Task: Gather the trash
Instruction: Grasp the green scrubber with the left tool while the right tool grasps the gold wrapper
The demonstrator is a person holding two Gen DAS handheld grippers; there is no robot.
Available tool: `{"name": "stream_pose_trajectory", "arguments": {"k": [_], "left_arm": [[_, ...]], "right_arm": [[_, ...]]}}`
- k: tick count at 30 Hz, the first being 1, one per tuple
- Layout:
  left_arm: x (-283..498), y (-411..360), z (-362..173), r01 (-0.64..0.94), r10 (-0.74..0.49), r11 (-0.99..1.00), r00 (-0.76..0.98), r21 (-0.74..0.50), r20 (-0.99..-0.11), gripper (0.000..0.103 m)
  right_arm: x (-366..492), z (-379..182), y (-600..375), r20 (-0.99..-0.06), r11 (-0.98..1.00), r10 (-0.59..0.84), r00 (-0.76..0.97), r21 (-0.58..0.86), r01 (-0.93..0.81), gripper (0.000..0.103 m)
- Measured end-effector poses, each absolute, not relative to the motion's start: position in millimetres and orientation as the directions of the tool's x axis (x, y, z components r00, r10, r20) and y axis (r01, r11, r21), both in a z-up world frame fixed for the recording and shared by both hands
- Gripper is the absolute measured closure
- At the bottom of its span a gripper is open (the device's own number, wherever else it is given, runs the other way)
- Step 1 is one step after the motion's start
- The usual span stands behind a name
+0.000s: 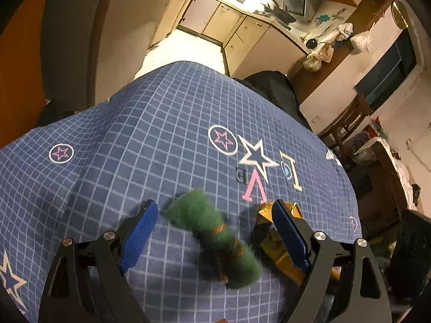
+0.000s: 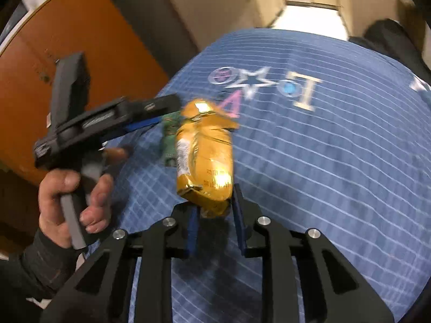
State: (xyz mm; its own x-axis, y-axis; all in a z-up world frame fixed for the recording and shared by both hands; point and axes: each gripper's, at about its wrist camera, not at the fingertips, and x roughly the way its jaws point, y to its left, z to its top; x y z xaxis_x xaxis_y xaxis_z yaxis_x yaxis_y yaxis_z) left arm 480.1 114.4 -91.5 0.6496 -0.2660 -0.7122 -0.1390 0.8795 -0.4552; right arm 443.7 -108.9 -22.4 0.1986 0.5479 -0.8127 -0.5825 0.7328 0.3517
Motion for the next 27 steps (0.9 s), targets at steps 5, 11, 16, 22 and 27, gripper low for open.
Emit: {"name": "stream_pose_trajectory", "arguments": {"k": [5,11,16,22,27], "left_arm": [[451,108,-88,-0.153,-0.225,0.894,0.658,-0.421,-0.718,0.017],[445,79,-92,-0.129,-0.159,0.941,0.650,-0.314,-0.743,0.017],[449,61,-95,-0.109,-0.060,0.979,0.650,-0.171,-0.757,0.029],[436,87,-94,-0.091,-0.081,0.980,0.641,-0.180,-0.764,0.062],[431,96,-95,-0.079,-0.087,0.981,0.644,-0.179,-0.760,0.062]], "right_arm": [[441,-24,-118,-0.831,0.765,0.497,0.251,0.283,-0.578,0.081],[427,-17,-125,-0.818,0.769,0.475,0.325,0.207,-0.604,0.054],[413,-4,-123,-0.810,0.751,0.467,0.355,0.152,-0.642,0.053],[412,1,-112,-0.811,0.728,0.460,0.361,0.112,-0.676,0.053],[419,-8,-87,-0.823,0.712,0.440,0.360,0.075,-0.698,0.053]]}}
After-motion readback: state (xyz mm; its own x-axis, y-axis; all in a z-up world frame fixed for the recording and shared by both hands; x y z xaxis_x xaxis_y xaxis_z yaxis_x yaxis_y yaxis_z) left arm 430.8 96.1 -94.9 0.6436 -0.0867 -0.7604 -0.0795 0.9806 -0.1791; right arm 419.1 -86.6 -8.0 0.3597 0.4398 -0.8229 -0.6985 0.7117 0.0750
